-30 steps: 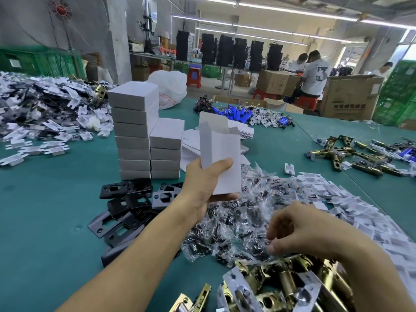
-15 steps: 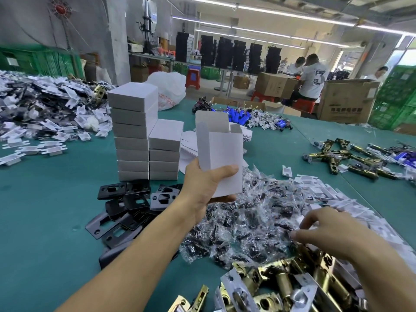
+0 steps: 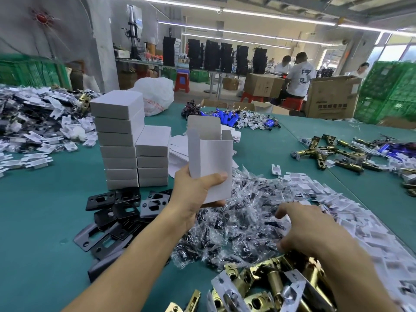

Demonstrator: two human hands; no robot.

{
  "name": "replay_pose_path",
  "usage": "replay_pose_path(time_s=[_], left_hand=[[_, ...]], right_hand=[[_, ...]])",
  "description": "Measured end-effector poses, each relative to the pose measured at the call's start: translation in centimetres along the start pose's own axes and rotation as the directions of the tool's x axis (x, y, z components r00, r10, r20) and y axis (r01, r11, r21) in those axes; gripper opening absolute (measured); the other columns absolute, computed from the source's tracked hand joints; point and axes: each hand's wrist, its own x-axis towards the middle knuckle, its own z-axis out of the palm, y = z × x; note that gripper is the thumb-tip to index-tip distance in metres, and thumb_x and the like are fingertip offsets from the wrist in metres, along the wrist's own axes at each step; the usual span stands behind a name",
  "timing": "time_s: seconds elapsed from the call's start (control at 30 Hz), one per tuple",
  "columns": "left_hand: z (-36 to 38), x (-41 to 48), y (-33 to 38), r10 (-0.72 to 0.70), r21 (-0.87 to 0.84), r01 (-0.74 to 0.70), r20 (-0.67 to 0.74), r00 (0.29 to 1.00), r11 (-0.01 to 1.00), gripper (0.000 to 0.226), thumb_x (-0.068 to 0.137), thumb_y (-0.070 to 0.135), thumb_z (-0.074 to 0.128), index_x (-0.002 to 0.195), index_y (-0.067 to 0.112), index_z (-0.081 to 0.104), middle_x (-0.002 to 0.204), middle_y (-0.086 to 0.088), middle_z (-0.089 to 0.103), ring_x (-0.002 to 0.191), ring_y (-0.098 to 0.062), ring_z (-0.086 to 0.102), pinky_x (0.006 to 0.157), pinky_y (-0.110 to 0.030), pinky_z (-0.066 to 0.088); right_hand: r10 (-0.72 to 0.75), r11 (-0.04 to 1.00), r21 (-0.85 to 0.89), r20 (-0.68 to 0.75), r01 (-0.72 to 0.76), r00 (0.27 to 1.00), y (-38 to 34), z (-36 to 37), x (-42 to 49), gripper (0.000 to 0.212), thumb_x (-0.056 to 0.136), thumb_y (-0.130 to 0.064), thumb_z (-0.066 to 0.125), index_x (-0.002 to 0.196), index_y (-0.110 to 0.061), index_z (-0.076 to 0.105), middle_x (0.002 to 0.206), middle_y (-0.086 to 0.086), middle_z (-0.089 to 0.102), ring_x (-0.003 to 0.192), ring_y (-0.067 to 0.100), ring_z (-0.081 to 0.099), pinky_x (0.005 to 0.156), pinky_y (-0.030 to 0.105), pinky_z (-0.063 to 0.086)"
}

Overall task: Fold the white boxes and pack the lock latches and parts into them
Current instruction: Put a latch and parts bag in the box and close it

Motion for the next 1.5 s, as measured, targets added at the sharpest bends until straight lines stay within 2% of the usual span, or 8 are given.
replay_pose_path(time_s=[0.37,0.43,0.57,0.67,0.87,1.07,1.23,1.5], left_hand=[[-0.3,0.5,-0.5,-0.052,0.021,0.053,-0.030,0.998,0.998,0.037,0.075,0.010,0.085,0.105,0.011,0.064,0.104,-0.011,0.071,0.077,-0.026,0.075,0.053,-0.034,0.059],[-0.2,0.5,-0.6,-0.049,0.035,0.050,-0.025,0.998,0.998,0.035,0.075,0.010,0.085,0.104,0.010,0.065,0.102,-0.010,0.072,0.077,-0.026,0.075,0.053,-0.034,0.059],[-0.2,0.5,-0.9,-0.041,0.051,0.042,-0.013,0.999,0.998,0.028,0.076,0.010,0.085,0.098,0.012,0.068,0.093,-0.007,0.074,0.071,-0.022,0.075,0.052,-0.034,0.059],[-0.1,0.5,-0.9,-0.036,0.069,0.037,-0.010,0.999,0.997,0.027,0.076,0.009,0.085,0.095,0.015,0.067,0.088,-0.003,0.074,0.069,-0.020,0.075,0.053,-0.035,0.060],[-0.3,0.5,-1.0,-0.022,0.101,0.023,-0.013,1.000,0.995,0.031,0.077,0.012,0.085,0.102,0.013,0.067,0.098,-0.007,0.073,0.078,-0.026,0.075,0.054,-0.033,0.059],[-0.3,0.4,-0.9,-0.034,0.082,0.036,-0.020,0.999,0.996,0.032,0.076,0.011,0.085,0.101,0.015,0.065,0.099,-0.006,0.072,0.081,-0.027,0.075,0.053,-0.032,0.059],[-0.1,0.4,-1.0,-0.037,0.101,0.038,-0.012,0.999,0.994,0.030,0.077,0.012,0.085,0.101,0.014,0.067,0.098,-0.007,0.073,0.079,-0.026,0.075,0.053,-0.031,0.058],[-0.4,0.2,-1.2,0.003,0.157,-0.007,0.024,1.000,0.988,0.029,0.073,0.010,0.087,0.093,0.016,0.067,0.079,0.002,0.075,0.068,-0.018,0.074,0.053,-0.030,0.059]], right_hand=[[-0.046,0.987,0.147,-0.094,0.059,0.995,1.2,-0.4,1.1,0.059,0.070,-0.003,0.081,0.114,-0.037,0.060,0.116,0.005,0.058,0.086,0.017,0.063,0.077,0.035,0.057],[-0.070,0.973,0.206,-0.173,0.105,0.982,1.7,-0.7,1.1,0.054,0.070,-0.005,0.084,0.108,-0.037,0.062,0.107,0.003,0.059,0.077,0.012,0.062,0.061,0.023,0.051],[-0.148,0.932,0.254,-0.387,0.259,0.910,2.0,-1.3,1.0,0.043,0.071,-0.010,0.086,0.094,-0.040,0.064,0.095,-0.003,0.062,0.085,0.016,0.061,0.070,0.026,0.043],[-0.172,0.877,0.316,-0.495,0.361,0.852,1.6,-1.8,1.0,0.033,0.075,-0.009,0.083,0.084,-0.036,0.067,0.089,-0.006,0.065,0.071,0.004,0.065,0.059,0.011,0.041],[-0.173,0.957,0.232,-0.036,0.177,0.984,0.3,-1.0,1.2,0.045,0.072,-0.023,0.086,0.111,-0.028,0.065,0.088,-0.017,0.055,0.076,-0.001,0.054,0.065,0.016,0.043],[0.000,0.988,0.157,-0.023,0.004,1.000,1.8,-1.1,1.7,0.047,0.065,-0.012,0.090,0.103,-0.027,0.068,0.103,0.004,0.067,0.087,0.018,0.065,0.081,0.035,0.055],[-0.142,0.948,0.246,-0.234,0.200,0.962,1.3,-1.4,1.1,0.032,0.065,-0.014,0.090,0.085,-0.029,0.071,0.072,-0.012,0.066,0.063,-0.005,0.061,0.056,0.017,0.044],[-0.118,0.665,0.484,-0.685,0.569,0.719,-0.4,-2.3,0.3,0.030,0.073,-0.022,0.085,0.100,-0.026,0.074,0.080,-0.011,0.071,0.072,-0.002,0.068,0.070,0.015,0.053]])
